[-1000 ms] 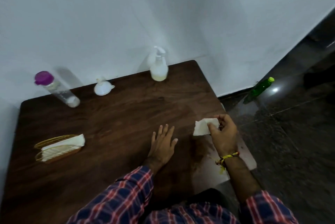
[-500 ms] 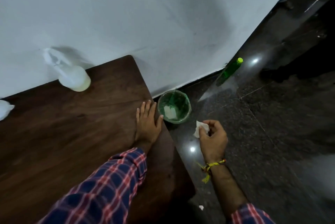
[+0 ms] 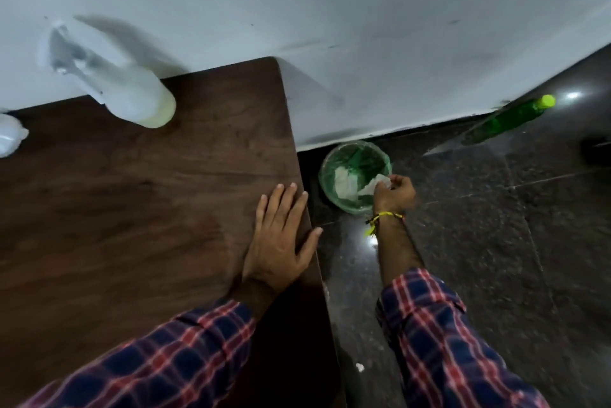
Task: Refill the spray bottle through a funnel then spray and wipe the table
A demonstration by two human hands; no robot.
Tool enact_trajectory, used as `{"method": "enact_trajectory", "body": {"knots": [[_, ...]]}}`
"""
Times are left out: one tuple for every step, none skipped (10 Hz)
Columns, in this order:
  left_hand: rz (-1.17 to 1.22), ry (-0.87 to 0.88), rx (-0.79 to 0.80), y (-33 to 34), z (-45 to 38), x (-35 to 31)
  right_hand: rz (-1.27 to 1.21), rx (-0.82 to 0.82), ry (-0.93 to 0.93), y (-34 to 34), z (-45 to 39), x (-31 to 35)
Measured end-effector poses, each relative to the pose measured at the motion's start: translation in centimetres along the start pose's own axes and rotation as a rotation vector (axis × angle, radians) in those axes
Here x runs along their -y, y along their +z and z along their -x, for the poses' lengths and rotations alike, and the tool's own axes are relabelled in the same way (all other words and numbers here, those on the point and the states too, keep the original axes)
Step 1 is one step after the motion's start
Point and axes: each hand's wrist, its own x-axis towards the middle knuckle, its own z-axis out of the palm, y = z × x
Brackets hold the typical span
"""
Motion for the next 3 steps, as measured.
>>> {"method": "enact_trajectory", "body": {"knots": [[-0.010,-0.016,-0.005,-0.1,0.0,-0.2,0.028,0.002,0.028,2.0,-2.7,0.2],[-0.007,-0.003,-0.029,-0.1,0.0,-0.4,0.068,0.024,0.077,3.4,-4.6,-0.7],[-0.002,-0.004,-0.031,0.0,0.0,-0.5,0.111,0.093,0.193,3.2,-4.4,-2.1]]}}
